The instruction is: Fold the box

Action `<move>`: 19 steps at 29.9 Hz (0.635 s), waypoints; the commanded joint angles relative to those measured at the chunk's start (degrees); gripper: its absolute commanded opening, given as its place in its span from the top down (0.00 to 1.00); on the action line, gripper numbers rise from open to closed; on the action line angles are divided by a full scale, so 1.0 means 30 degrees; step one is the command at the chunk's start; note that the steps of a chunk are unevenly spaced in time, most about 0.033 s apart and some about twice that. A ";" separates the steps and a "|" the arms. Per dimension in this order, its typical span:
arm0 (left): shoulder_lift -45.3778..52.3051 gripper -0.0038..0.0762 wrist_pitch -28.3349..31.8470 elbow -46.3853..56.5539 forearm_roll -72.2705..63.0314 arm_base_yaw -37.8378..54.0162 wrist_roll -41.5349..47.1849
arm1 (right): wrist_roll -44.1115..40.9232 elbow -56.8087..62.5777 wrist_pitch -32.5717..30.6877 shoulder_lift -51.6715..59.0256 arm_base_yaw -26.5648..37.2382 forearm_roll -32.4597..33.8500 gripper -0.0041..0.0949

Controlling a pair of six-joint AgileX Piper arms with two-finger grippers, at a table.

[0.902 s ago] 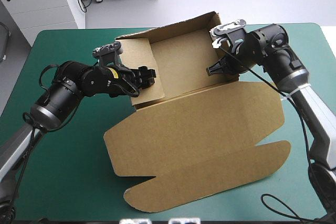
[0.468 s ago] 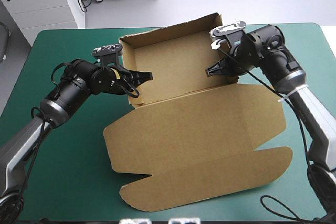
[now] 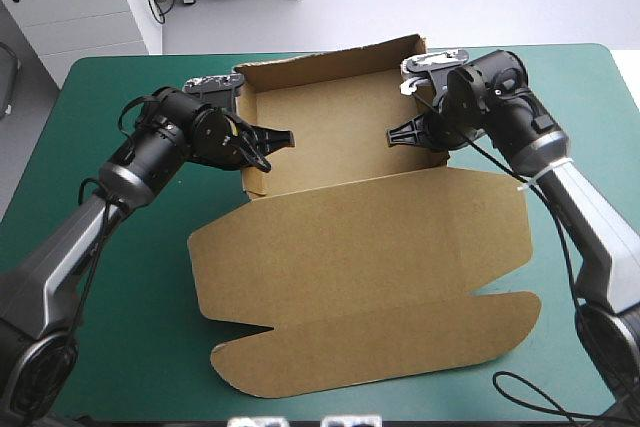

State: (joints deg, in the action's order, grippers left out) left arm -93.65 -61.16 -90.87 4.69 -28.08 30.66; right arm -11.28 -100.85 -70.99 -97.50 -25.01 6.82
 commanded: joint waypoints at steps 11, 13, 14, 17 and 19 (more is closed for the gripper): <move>-0.3371 0.96 -0.3638 -0.2366 0.0643 -0.0147 -0.1087 | 0.0362 -0.0583 -0.0148 -0.3265 0.0297 -0.1660 0.98; -0.3768 0.96 -0.3690 -0.2366 0.0640 -0.0147 -0.1087 | 0.0362 -0.0545 -0.0148 -0.3483 0.0297 -0.1660 0.98; -0.3874 0.96 -0.3641 -0.2366 0.0640 -0.0147 -0.1087 | 0.0362 -0.0545 -0.0148 -0.3566 0.0297 -0.1623 0.98; -0.4252 0.96 -0.3595 -0.2366 0.0867 -0.0147 -0.1121 | 0.0362 -0.0545 -0.0059 -0.3666 0.0297 -0.1444 0.98; -0.4491 0.96 -0.3508 -0.2366 0.0867 -0.0208 -0.1262 | 0.0362 -0.0545 -0.0002 -0.3720 0.0341 -0.1390 0.98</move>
State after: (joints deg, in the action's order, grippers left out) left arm -109.24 -70.20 -96.13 7.24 -28.13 28.38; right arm -10.82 -100.86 -71.40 -111.71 -24.19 2.18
